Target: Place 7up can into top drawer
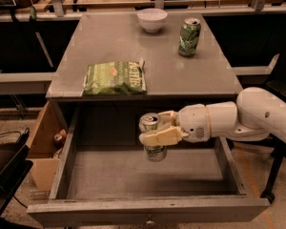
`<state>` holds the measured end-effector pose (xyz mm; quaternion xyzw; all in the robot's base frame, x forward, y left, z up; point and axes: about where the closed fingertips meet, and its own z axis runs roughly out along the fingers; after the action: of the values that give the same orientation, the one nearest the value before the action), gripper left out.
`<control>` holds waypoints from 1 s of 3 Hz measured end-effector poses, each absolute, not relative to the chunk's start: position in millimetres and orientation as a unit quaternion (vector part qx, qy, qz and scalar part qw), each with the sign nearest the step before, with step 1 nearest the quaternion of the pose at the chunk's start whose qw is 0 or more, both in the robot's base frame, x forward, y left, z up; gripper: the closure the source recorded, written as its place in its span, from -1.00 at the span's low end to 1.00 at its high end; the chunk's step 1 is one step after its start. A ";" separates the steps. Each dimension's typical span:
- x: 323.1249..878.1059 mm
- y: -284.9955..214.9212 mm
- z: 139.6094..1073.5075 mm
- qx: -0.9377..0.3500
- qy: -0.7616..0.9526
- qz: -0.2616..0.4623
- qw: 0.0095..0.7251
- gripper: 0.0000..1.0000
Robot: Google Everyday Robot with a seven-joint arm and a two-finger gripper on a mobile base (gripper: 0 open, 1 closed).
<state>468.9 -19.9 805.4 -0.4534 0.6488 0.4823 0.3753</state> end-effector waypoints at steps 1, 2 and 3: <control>475.1 -11.9 797.0 -0.447 0.632 0.486 0.406 1.00; 475.6 -1.8 776.2 -0.447 0.596 0.486 0.456 1.00; 473.7 4.2 764.6 -0.478 0.572 0.469 0.474 1.00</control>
Offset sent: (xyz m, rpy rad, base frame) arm 0.0046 0.0251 -0.0567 0.2330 -0.2815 -0.0488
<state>473.7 4.2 764.6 -0.4778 0.5720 0.4692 0.4736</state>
